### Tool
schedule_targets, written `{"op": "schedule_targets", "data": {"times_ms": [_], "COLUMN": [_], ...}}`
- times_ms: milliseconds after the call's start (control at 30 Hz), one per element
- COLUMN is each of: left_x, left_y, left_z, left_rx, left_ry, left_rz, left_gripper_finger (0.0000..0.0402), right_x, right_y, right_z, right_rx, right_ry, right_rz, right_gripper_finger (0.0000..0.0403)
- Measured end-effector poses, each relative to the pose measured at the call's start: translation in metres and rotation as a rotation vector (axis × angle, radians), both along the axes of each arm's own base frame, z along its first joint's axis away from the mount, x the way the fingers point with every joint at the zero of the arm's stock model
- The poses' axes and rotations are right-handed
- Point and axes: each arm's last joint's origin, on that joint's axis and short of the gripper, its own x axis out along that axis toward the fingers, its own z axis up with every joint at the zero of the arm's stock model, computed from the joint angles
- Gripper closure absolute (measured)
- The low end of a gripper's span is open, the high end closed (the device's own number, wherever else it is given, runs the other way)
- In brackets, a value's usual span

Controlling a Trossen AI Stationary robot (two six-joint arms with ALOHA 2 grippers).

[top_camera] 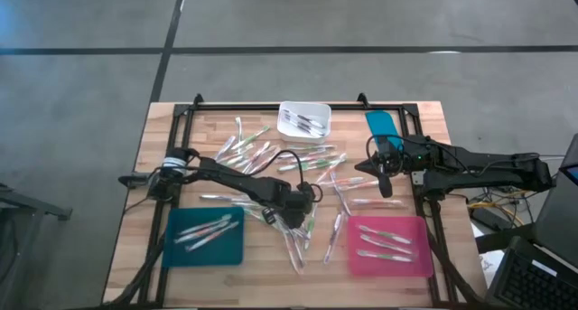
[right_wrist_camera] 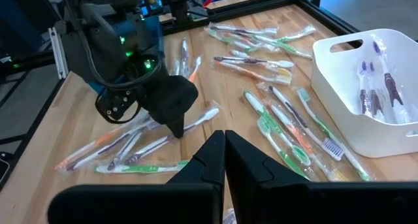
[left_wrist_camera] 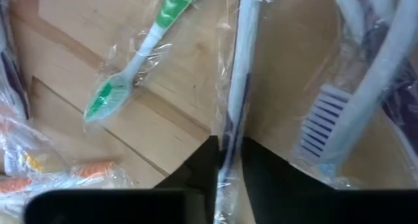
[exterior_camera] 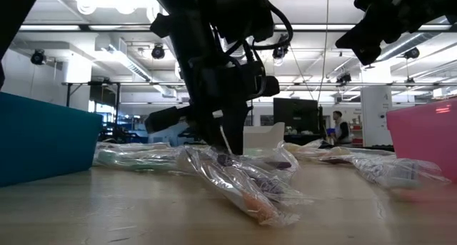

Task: Pick & Place Toothbrushes
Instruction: Put the violet toothbrush into the white bin

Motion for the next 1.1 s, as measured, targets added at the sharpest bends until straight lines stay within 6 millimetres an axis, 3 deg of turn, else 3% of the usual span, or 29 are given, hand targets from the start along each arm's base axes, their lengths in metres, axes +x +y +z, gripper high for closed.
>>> {"op": "schedule_targets", "data": {"times_ms": [133, 367, 600, 800, 1100], "left_x": [0.000, -0.001, -0.011, -0.026, -0.035], "left_y": [0.000, 0.000, 0.011, 0.046, 0.137], "left_z": [0.000, 0.008, 0.051, 0.099, 0.150], "left_rx": [0.001, -0.005, -0.089, -0.162, -0.158], "left_ry": [-0.003, -0.011, -0.085, -0.215, -0.396], "left_rz": [0.002, 0.029, 0.211, 0.394, 0.727], "left_gripper_finger": [0.0386, 0.0376, 0.0385, 0.0381, 0.0382], "right_x": [0.000, 0.000, 0.000, 0.000, 0.000], "right_y": [0.000, 0.000, 0.000, 0.000, 0.000], "right_z": [0.000, 0.000, 0.000, -0.001, -0.001], "right_rx": [0.000, 0.000, -0.002, -0.004, -0.003], "right_ry": [0.000, 0.001, 0.002, 0.003, 0.002], "right_rz": [0.000, 0.000, 0.000, -0.002, -0.001], "right_gripper_finger": [0.0394, 0.0394, 0.0394, 0.0394, 0.0394]}}
